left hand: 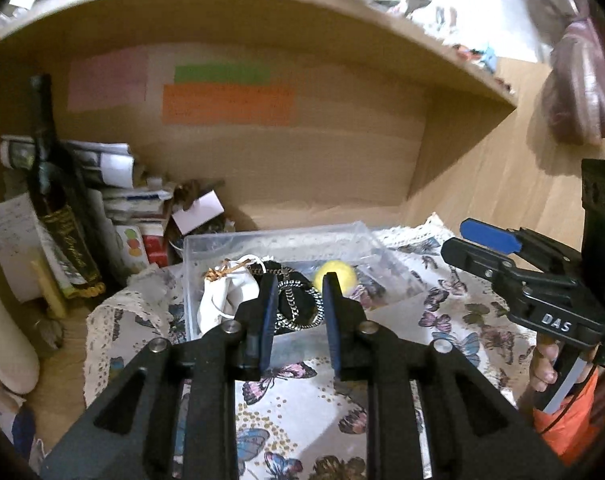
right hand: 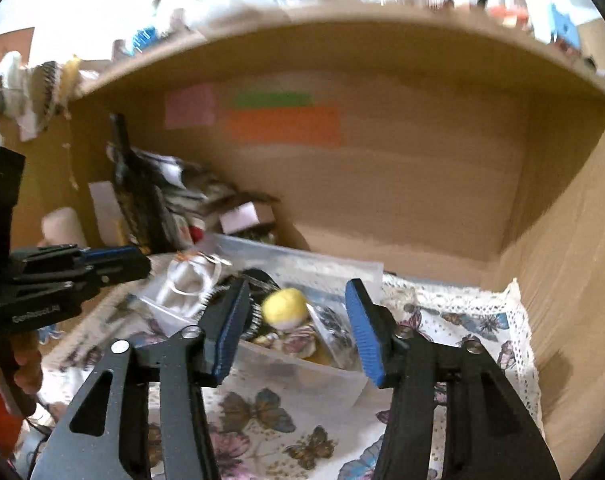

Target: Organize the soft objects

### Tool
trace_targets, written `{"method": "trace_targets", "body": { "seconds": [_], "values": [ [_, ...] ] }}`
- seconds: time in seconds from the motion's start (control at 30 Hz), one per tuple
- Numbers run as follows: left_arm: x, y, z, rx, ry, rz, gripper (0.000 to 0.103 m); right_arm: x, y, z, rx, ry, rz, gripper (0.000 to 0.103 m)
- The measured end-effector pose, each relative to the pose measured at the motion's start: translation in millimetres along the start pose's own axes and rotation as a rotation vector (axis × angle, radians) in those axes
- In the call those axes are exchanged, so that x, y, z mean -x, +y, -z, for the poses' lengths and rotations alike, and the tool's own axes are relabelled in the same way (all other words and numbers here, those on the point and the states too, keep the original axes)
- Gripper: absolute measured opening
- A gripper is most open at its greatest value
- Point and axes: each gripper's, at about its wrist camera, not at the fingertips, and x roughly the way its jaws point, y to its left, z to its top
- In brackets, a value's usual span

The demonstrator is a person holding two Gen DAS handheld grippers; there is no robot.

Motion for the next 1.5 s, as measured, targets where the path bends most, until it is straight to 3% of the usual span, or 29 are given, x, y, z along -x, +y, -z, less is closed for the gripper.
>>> {"method": "trace_targets", "body": {
  "seconds": [0.07,0.17,0.2,0.27,0.37,0.43,0.5,1.0,1.5],
  "values": [
    [11.3,-4.4,2.2,-0.011,-0.02,-0.005,0.027,12.0,5.9,1.3,0.001,-0.032,-0.005,0.061],
    [29.8,-11.5,7.3,-0.023,-0.057,-0.021,0.06,28.5,15.9,3.4,0.011,-0.074,-0.002,0.071],
    [34.7,-12.7,9.4,-0.022,-0.072,-0.028,0.066,34.4,19.0,4.0,0.018,-0.087,0.004,0.076],
    [43.6,-15.7,12.9,-0.03,-0.087,-0.037,0.069,43.9,23.4,5.6,0.025,-0.111,0.011,0.083],
    [53.1,-17.6,16.8,-0.028,-0.099,-0.037,0.085,52.1,25.6,8.1,0.017,-0.126,0.01,0.087],
    [58.1,-17.5,19.4,-0.023,-0.114,-0.046,0.093,54.3,26.6,10.8,0.006,-0.134,0.013,0.099],
    [64.0,-17.7,22.4,-0.02,-0.131,-0.056,0.1,56.2,26.9,15.3,-0.004,-0.146,0.025,0.103],
    [69.2,-19.7,32.5,-0.043,-0.164,-0.094,0.103,60.4,24.9,25.6,-0.041,-0.146,0.025,0.103],
    [63.9,-19.1,34.7,-0.055,-0.148,-0.106,0.103,58.1,28.4,27.9,-0.045,-0.145,0.018,0.103]
  ]
}}
